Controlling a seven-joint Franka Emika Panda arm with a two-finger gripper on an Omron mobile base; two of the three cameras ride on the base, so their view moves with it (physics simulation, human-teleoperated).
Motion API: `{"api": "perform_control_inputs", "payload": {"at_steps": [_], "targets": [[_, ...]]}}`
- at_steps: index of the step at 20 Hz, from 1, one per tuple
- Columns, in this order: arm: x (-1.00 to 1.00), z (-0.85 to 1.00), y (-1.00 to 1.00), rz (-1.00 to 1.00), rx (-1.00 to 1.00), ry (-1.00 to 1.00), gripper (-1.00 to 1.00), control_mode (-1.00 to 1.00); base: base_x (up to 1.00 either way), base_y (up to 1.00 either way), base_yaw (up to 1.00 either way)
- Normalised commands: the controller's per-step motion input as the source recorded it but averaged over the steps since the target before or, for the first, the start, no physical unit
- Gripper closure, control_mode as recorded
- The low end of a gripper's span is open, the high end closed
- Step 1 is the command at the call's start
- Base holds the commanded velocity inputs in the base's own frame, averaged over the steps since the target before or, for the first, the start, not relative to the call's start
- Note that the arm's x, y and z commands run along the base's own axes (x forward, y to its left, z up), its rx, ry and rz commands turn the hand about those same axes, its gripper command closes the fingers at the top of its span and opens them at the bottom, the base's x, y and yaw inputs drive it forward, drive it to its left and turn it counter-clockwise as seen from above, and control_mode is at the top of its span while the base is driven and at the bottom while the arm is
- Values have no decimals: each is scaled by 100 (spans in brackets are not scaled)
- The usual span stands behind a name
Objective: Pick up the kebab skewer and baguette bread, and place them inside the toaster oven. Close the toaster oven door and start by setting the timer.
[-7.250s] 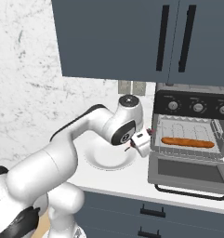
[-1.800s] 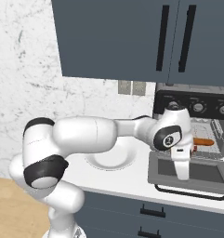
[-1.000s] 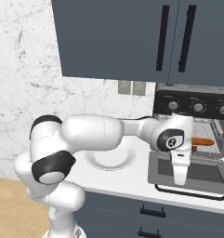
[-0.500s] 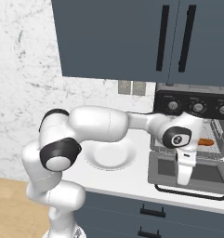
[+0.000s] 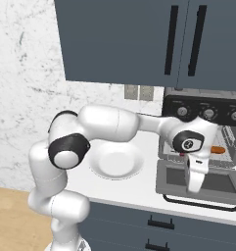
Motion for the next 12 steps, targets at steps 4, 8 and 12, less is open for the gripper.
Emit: {"api": "perform_control_inputs", "payload": {"at_steps": [4, 8, 12], "targets": [[17, -9, 10, 0, 0, -4, -100, -100, 0, 0, 0], [14, -14, 3, 0, 0, -3, -100, -100, 0, 0, 0], [19, -17, 3, 0, 0, 0, -100, -100, 0, 0, 0]]}}
